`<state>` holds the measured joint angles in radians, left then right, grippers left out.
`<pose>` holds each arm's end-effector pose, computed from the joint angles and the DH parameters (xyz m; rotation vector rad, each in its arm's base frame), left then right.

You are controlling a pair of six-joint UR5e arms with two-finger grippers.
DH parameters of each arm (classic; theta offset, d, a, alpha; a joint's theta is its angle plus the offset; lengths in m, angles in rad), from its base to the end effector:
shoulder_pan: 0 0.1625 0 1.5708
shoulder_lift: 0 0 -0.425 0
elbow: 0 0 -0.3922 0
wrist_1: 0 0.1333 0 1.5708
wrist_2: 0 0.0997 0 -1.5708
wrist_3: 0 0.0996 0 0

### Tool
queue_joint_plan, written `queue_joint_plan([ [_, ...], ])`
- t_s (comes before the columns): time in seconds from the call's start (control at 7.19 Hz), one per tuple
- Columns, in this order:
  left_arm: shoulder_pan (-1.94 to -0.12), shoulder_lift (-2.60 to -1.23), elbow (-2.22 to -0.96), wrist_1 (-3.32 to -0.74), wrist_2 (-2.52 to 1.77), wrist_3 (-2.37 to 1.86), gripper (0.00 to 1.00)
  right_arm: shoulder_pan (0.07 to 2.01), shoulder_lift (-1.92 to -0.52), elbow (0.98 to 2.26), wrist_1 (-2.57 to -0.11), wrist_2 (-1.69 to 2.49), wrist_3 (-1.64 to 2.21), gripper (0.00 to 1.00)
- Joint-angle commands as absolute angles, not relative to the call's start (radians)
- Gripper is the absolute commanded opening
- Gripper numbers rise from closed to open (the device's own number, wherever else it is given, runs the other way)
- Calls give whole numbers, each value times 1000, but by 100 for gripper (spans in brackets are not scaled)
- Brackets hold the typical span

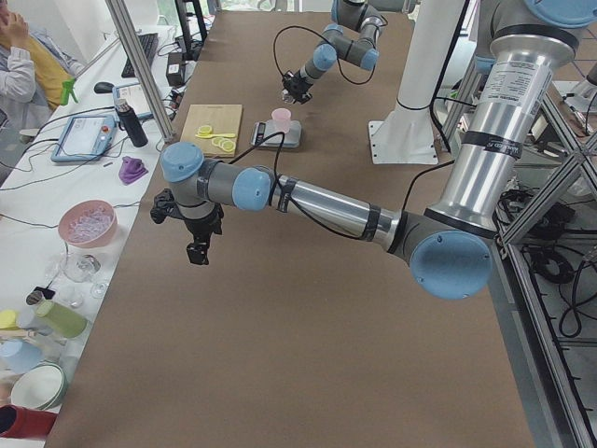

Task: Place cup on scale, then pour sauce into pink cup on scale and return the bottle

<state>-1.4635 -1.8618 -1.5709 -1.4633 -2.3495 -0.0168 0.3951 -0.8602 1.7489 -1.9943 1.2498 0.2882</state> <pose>0.0022 -0.6119 0.5086 0.1258 0.7865 0.1572 -0.5420 -0.4045 0.2199 0.5687 -0.0758 -0.7892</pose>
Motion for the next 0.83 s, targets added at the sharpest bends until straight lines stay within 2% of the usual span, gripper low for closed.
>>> queue_joint_plan([
  [0.0, -1465, -1856, -1574, -1465, -2350, -15, 98, 402, -819, 1698, -2032, 1261, 258, 0],
  [0.7, -1470, -1845, -1577, -1465, -2352, -15, 98, 411, -773, 1695, -2241, 1217, 144, 0],
])
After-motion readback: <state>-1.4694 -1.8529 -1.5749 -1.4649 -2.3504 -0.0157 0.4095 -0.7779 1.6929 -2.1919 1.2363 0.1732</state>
